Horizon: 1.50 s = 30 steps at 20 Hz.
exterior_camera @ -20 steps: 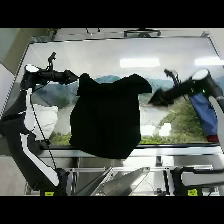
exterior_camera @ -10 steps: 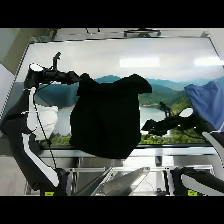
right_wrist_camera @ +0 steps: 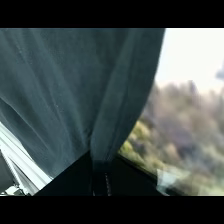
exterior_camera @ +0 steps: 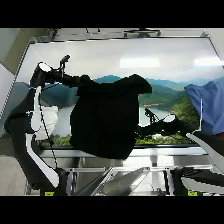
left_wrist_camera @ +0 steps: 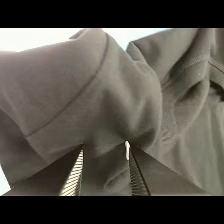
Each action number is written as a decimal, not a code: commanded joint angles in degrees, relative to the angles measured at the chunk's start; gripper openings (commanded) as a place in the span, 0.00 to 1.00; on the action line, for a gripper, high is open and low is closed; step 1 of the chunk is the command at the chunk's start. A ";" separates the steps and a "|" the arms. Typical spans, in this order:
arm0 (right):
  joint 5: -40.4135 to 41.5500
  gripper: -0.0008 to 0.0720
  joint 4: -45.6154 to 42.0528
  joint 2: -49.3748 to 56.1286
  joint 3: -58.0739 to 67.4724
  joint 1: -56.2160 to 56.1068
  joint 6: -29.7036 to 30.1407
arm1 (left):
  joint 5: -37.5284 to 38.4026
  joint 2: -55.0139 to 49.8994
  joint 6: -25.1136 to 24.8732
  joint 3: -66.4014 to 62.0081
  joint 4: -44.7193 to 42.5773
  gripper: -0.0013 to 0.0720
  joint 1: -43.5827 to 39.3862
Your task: Fold the shirts.
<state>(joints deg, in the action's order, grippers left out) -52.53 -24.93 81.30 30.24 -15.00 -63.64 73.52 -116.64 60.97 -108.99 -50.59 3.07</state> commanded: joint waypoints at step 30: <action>-6.16 0.04 -14.32 -0.22 27.45 26.95 2.10 | 8.15 9.31 13.53 5.95 -7.80 0.04 4.83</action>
<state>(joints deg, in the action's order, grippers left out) -57.49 -31.73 78.17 45.08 2.33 -60.27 73.69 -110.21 71.48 -106.13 -58.48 4.75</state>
